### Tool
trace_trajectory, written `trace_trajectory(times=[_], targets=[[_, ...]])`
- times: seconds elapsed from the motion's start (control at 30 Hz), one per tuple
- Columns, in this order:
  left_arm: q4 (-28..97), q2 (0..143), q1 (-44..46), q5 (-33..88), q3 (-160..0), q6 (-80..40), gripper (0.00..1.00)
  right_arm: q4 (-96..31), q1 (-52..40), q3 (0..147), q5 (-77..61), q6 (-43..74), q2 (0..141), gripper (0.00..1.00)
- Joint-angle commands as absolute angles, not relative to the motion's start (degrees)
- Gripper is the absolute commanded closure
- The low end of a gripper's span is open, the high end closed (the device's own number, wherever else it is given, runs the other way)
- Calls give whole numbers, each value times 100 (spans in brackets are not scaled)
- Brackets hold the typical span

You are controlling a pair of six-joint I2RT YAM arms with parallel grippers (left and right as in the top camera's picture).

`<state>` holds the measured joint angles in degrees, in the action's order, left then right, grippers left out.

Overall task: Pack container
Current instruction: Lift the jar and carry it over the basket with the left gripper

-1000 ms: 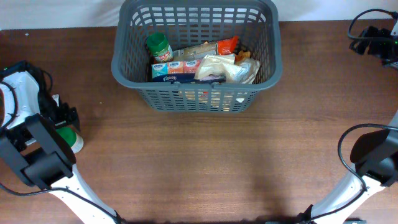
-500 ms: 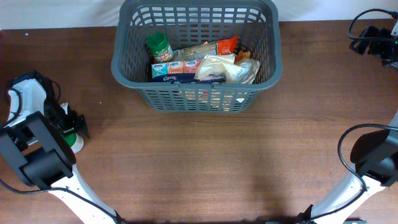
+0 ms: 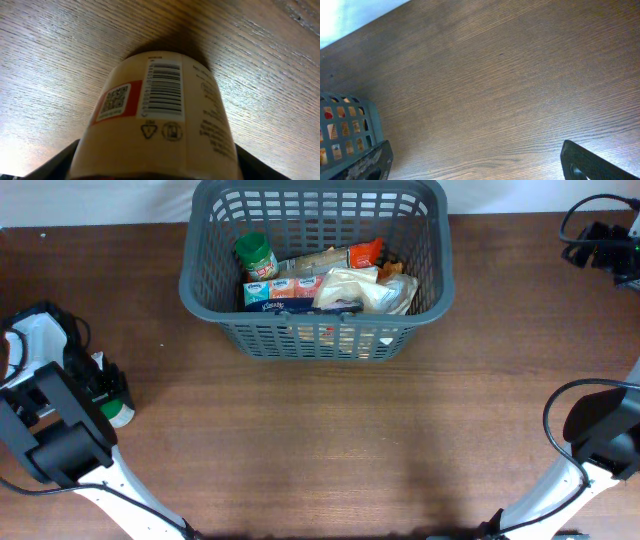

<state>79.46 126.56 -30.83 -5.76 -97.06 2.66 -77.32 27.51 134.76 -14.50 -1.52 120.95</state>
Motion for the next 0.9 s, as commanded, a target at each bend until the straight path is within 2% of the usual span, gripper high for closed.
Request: trace_trajectory(times=[0.0, 0.23, 0.27, 0.4, 0.6, 0.73, 0.87], targets=[[7944, 12663, -3118, -534, -9655, 303, 43, -7714, 2777, 13443, -1481, -119, 12007, 1], [7835, 12663, -3118, -110, -9657, 307, 63, -7714, 2777, 13443, -1481, -119, 12007, 1], [7723, 12663, -3118, 139, -9679, 309, 75, -7714, 2777, 13443, -1481, -119, 12007, 1], [7607, 12663, -3114, 703, -10038, 502, 98, -7714, 2777, 13443, -1481, -119, 12007, 1], [7629, 12663, -3096, 1671, -11504, 504, 98, -7714, 2777, 13443, -1481, -119, 12007, 1], [7572, 12663, -2923, 2696, -13065, 770, 98, -7714, 2777, 13443, -1481, -119, 12007, 2], [7299, 12663, -2521, 3647, -14755, 1693, 98, -7714, 2777, 13443, -1481, -119, 12007, 1]])
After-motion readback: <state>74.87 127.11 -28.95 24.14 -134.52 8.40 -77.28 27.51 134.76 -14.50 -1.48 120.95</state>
